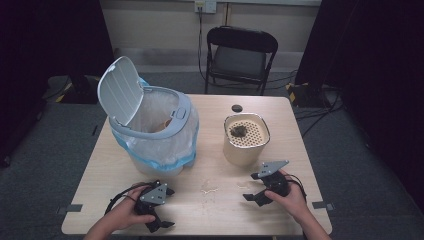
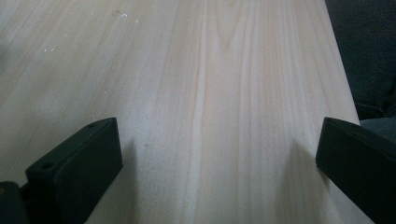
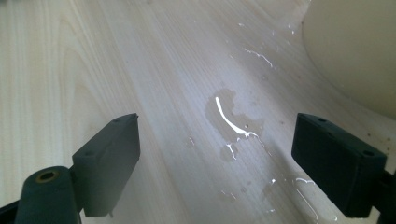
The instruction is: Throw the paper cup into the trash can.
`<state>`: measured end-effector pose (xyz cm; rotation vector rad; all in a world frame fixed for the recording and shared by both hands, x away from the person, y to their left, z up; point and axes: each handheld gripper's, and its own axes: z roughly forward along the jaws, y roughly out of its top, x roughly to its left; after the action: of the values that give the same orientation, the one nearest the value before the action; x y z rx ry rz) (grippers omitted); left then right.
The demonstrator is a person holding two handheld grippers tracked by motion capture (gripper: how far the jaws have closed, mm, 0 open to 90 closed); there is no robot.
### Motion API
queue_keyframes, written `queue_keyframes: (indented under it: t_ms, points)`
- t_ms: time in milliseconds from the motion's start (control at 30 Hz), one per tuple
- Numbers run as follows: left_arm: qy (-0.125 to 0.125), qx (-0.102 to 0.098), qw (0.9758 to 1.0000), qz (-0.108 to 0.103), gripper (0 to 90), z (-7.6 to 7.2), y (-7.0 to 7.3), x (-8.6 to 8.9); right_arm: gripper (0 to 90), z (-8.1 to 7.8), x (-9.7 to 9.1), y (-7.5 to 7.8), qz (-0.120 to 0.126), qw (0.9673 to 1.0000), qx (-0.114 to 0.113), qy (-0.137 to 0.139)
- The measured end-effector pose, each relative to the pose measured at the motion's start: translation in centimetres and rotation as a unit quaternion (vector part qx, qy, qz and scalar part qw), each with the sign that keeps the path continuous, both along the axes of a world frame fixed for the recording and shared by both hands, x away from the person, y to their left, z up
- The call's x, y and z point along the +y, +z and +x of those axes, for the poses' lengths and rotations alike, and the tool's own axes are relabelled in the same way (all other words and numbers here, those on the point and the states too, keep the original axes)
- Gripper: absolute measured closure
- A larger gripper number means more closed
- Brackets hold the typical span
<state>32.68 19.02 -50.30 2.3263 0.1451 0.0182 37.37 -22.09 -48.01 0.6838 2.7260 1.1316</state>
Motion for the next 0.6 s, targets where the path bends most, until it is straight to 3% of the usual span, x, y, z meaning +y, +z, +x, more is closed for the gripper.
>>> queue_keyframes:
  t_ms: [300,500,600]
  points:
    - [0.000,-0.001,1.0000,0.000,0.0,0.0,0.0,0.0,14.9,-0.3,-0.4,-1.3,-0.013,0.9998,-0.015,-0.008]
    - [0.000,-0.001,1.0000,0.000,0.0,0.0,0.0,0.0,13.9,-0.5,-0.5,-1.6,-0.012,0.9994,-0.034,-0.004]
    - [0.000,-0.001,1.0000,0.000,0.0,0.0,0.0,0.0,13.5,-0.6,-0.7,-1.9,0.003,0.9992,-0.040,-0.006]
